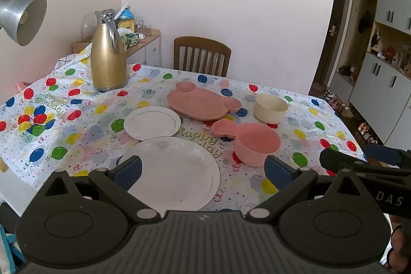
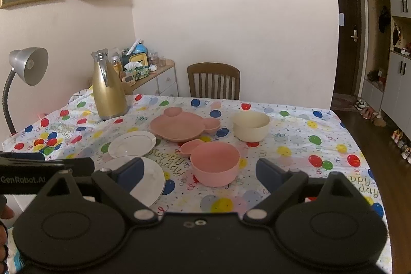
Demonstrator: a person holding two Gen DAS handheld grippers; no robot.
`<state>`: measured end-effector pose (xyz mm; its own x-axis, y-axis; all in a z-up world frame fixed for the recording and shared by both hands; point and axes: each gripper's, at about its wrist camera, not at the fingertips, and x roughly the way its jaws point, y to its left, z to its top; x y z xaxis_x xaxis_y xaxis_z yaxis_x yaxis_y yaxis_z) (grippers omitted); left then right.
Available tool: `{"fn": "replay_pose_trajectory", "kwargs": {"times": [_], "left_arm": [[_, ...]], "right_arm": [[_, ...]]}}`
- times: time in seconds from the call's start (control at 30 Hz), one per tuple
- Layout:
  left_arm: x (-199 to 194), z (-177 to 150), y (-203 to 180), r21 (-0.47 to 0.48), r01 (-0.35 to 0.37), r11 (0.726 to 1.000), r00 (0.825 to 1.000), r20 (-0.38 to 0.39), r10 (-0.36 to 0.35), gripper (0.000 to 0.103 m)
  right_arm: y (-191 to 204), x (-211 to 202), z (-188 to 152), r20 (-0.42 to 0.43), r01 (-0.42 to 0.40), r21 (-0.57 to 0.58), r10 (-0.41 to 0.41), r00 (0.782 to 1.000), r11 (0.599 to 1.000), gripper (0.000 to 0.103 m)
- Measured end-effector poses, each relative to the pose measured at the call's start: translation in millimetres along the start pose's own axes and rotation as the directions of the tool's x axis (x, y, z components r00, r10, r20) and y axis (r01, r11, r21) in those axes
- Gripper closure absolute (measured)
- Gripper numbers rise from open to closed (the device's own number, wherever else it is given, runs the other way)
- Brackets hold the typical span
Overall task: Organize plates and bowls
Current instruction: 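Move both grippers toward the rim of the large white plate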
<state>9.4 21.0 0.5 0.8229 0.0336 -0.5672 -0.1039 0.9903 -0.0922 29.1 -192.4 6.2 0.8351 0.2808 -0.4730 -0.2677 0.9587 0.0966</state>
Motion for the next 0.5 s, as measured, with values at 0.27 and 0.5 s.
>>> {"fn": "replay_pose_trajectory", "kwargs": {"times": [0.27, 0.5], "left_arm": [[29, 6, 35, -0.014, -0.026, 1.000, 0.999, -0.031, 0.025, 0.001], [74, 5, 77, -0.025, -0.074, 0.997, 0.992, -0.106, 0.071, 0.001]], "right_arm": [[13, 29, 4, -0.036, 0.010, 0.000, -0.010, 0.999, 1.000, 0.009], [31, 76, 0, -0.097, -0.022, -0.036, 0.019, 0.995, 0.999, 0.010]]}}
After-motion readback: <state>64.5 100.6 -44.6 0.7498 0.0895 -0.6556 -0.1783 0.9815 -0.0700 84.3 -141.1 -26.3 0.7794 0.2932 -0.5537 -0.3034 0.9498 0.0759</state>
